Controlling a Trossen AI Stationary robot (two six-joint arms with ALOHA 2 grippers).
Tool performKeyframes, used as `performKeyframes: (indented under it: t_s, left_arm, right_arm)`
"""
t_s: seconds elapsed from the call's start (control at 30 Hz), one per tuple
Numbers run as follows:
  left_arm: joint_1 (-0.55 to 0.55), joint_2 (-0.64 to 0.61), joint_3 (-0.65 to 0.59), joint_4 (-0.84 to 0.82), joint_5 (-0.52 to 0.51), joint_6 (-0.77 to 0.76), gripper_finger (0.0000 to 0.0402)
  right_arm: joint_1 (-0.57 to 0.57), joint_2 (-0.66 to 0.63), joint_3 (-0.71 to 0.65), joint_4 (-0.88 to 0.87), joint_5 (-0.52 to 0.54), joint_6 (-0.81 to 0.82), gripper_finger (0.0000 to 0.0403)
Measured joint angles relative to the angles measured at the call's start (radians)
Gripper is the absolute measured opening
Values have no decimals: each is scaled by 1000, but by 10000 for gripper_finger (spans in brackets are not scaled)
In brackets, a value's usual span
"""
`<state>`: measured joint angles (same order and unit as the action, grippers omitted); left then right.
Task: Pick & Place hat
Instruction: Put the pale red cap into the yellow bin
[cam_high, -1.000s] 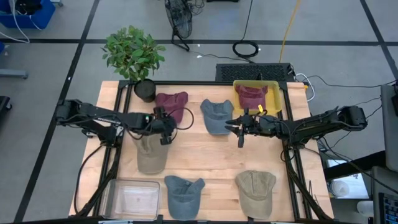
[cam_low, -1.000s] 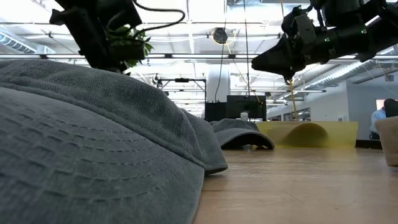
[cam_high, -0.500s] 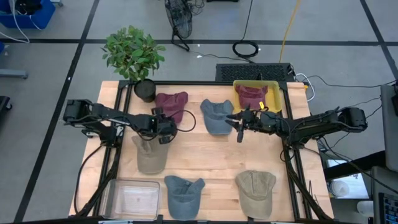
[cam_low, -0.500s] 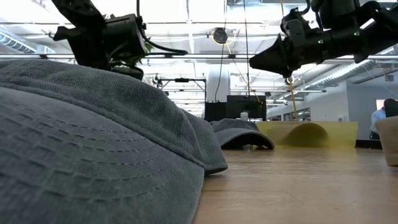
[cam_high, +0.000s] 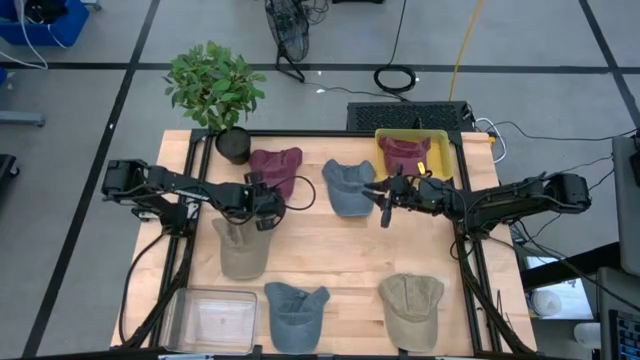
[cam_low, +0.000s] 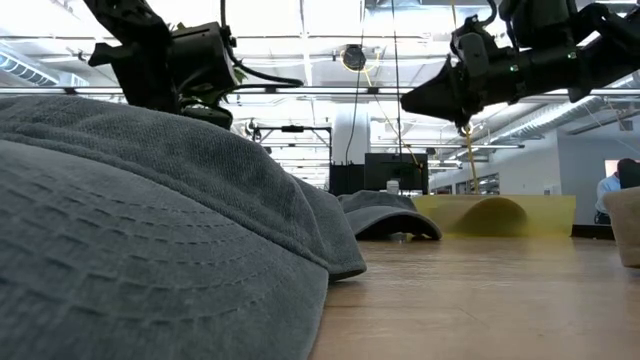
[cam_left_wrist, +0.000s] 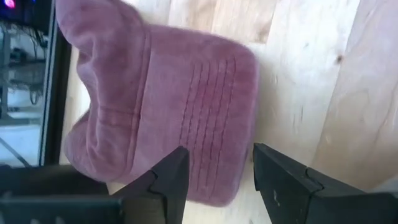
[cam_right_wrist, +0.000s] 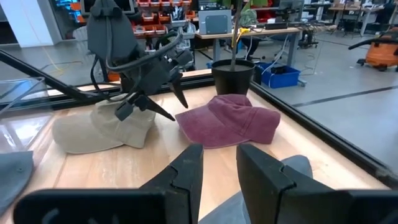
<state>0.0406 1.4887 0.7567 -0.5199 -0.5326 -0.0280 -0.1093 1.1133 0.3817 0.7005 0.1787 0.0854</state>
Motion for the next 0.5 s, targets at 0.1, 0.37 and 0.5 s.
performKeyframes:
  t_s: [0.1,0.37,0.5]
  left_arm:
    - [3,0,0,14,-10,24,178]
    - [38,0,0,28,-28,37,179]
    - [61,0,0,54,-30,70,178]
  right_arm:
    - [0,0,0,-2,0,9,84]
    - [0,0,0,-2,0,8,84]
    - [0,0,0,-2,0,8,84]
